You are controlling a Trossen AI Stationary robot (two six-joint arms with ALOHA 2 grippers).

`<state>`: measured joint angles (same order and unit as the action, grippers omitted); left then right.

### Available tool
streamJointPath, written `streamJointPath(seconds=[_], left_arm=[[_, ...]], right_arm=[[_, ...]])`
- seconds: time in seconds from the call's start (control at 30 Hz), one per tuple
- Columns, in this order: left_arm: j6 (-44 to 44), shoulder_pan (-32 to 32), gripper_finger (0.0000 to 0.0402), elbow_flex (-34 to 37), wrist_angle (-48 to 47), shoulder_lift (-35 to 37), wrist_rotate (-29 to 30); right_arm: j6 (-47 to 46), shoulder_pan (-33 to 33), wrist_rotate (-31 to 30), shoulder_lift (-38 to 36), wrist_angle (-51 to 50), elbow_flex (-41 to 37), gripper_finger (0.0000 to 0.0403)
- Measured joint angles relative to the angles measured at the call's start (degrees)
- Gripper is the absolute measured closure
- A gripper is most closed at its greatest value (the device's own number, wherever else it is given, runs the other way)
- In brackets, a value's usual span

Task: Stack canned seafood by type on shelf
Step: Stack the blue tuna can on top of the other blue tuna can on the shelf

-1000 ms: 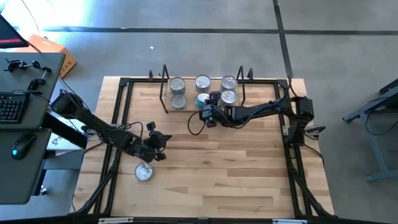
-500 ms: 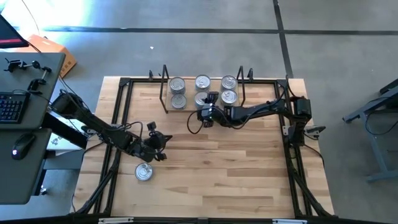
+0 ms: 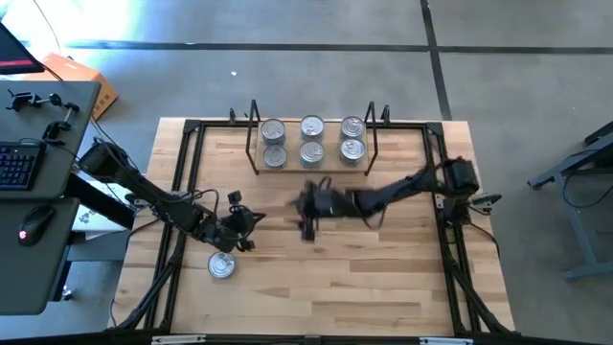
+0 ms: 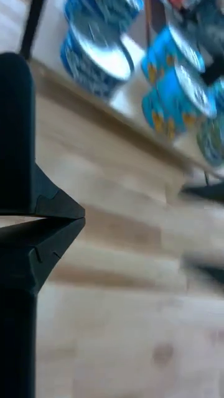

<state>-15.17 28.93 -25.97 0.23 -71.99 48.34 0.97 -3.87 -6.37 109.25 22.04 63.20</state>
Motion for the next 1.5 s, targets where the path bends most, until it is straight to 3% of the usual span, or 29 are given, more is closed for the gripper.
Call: streamJointPath(seconds=[0.13,0.27,0.4,0.5,0.63,0.73,0.9,1.0,1.07,1.17,1.23,1.4,1.5], left_arm=[[0.3,3.8,0.0401,-2.8,-4.5,0.5,-5.1],[-2.4,8.1,0.0401,-8.7,-16.7,0.8,-17.2],[-17.7,12.0,0.0401,-13.6,-27.5,0.8,-33.7],[-34.9,16.1,0.0401,-13.8,-31.7,0.7,-41.4],[-52.2,22.1,0.0401,-11.9,-33.2,-1.0,-41.6],[-56.3,24.3,0.0401,-9.7,-32.6,-3.1,-36.7],[-47.4,21.8,0.0401,-8.5,-30.4,-7.5,-24.6],[-32.0,17.2,0.0401,-7.9,-22.5,-9.2,-15.0],[-19.6,13.7,0.0401,-7.8,-13.5,-9.6,-12.0],[-4.7,9.4,0.0401,-8.4,-2.9,-9.2,-15.2],[-1.6,7.6,0.0401,-9.1,-5.0,-8.9,-19.3],[-11.5,6.4,0.0401,-11.2,-15.9,-8.0,-22.7],[-17.4,6.4,0.0401,-10.0,-15.3,-8.5,-30.6]], right_arm=[[-4.3,-6.3,-3.4,4.1,10.3,-2.9,0.02],[-7.1,-11.1,-12.0,8.4,17.1,-3.2,0.0205],[-5.2,-14.1,-19.3,11.3,21.9,-3.2,0.0206],[-3.7,-14.6,-22.0,11.8,22.1,-3.2,0.0206],[-3.5,-14.1,-22.7,11.8,22.5,-3.2,0.0206],[-3.4,-13.7,-22.4,11.8,22.5,-3.2,0.0206],[-2.9,-13.4,-22.1,11.8,22.4,-3.2,0.0206],[-2.5,-13.0,-22.0,11.8,22.4,-3.2,0.0206],[-2.5,-12.8,-22.0,11.8,22.5,-3.2,0.0206],[-4.2,-12.3,-22.0,11.8,22.3,-3.2,0.0206],[-7.0,-12.0,-22.1,11.8,20.9,-3.2,0.0206],[-17.1,-9.4,-21.8,11.8,12.7,-3.2,0.0206],[-21.8,-6.0,-18.3,11.8,9.4,-3.2,0.0206]])
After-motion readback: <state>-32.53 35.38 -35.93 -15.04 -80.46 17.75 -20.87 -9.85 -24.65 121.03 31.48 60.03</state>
